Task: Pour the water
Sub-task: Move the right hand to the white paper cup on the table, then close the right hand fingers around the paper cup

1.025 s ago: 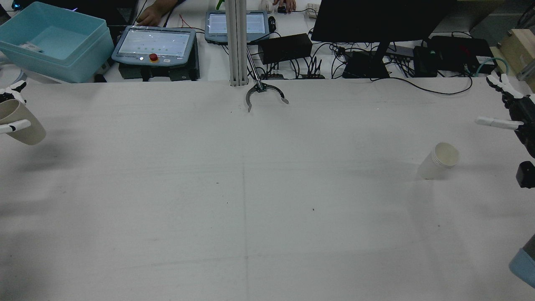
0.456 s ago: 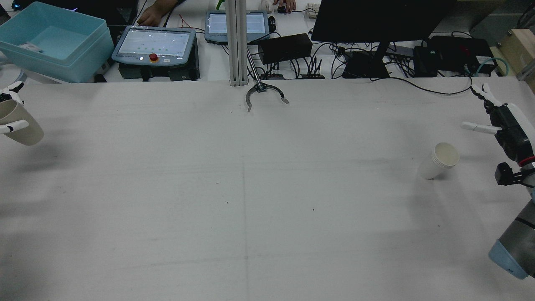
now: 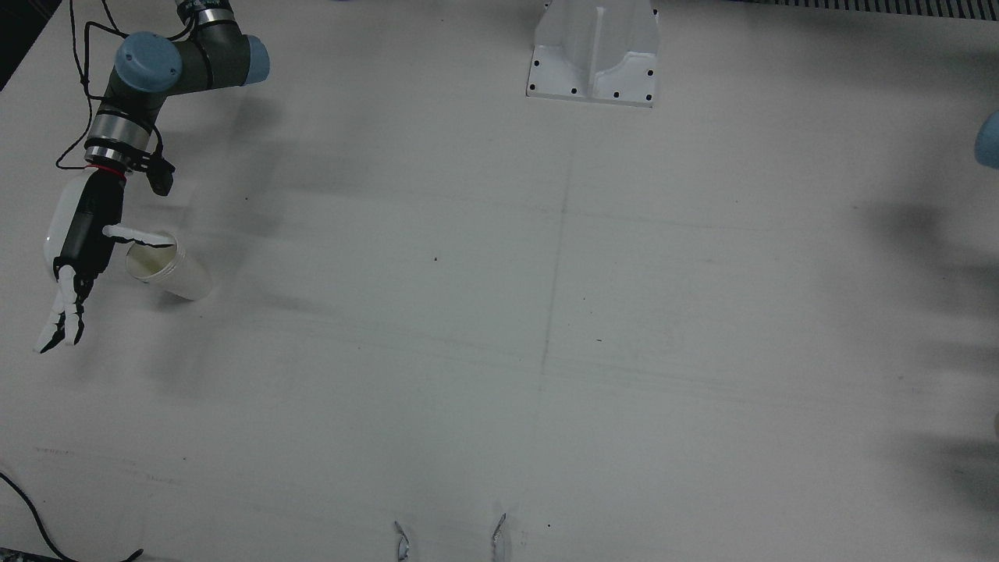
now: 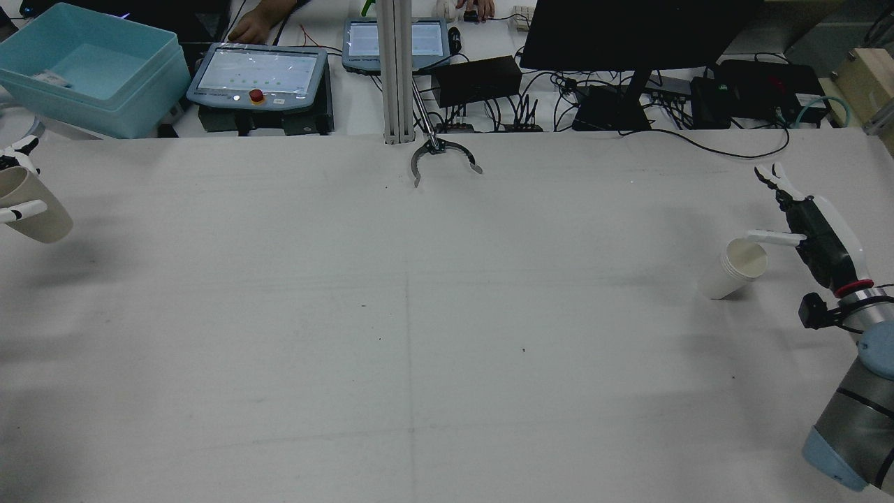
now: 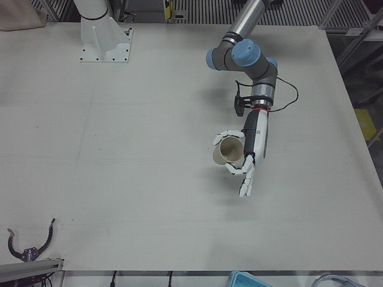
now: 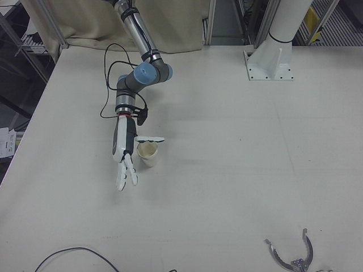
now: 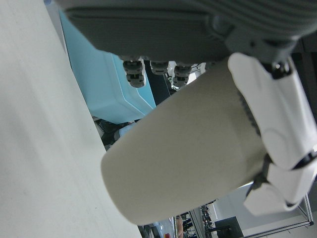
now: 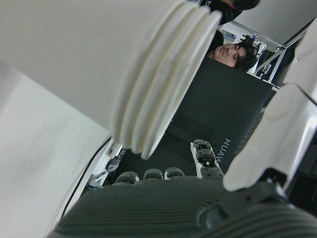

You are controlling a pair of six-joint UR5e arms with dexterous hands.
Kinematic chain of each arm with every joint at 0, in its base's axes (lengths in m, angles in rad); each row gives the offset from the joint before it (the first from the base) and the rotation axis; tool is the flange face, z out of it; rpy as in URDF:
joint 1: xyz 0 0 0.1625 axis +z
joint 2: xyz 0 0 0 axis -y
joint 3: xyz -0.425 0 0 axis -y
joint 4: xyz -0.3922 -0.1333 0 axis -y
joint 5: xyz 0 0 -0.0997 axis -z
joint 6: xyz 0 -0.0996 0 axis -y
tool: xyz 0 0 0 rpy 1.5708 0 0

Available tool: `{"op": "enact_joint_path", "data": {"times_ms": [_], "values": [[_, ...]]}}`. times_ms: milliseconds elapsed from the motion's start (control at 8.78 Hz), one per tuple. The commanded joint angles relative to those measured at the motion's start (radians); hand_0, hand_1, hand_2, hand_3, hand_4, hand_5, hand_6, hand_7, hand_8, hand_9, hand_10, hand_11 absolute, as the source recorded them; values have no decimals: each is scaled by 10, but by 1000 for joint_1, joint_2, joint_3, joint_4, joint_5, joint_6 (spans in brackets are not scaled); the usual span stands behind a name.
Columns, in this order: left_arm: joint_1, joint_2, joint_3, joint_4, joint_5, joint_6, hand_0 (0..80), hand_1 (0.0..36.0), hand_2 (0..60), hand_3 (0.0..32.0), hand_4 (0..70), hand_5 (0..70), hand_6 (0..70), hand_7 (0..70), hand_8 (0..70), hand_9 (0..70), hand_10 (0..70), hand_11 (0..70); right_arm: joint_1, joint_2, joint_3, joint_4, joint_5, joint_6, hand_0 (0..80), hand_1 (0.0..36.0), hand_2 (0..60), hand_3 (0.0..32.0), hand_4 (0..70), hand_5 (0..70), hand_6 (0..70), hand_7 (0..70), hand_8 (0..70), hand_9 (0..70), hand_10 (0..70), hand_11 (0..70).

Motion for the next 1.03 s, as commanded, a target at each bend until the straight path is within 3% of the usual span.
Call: {"op": "enact_joint_path", "data": {"times_ms": [0,228,684,911], "values": [[1,-4,1,8,0,-3,412,360,600,0,254,665,53,96,20,51,63,111,-28,-112,206,-19,-4,1,457,119,46,0,0,11,0,0,0,0,0,0],[-2,4,-4,8,-2,-7,409,360,600,0,249,658,48,89,19,48,63,110,-28,-154,203,-7,9,39,433,106,50,0,0,8,0,0,0,0,0,0],[-3,14,-27,11,0,-14,406,360,600,0,247,657,42,82,16,43,62,109,-32,-141,179,-13,20,232,430,109,68,0,0,33,0,0,0,0,0,0],[1,30,-28,9,-2,-13,399,360,600,0,238,645,40,76,18,45,63,110,-40,-141,64,-1,21,235,410,97,60,0,0,10,0,0,0,0,0,11]]}}
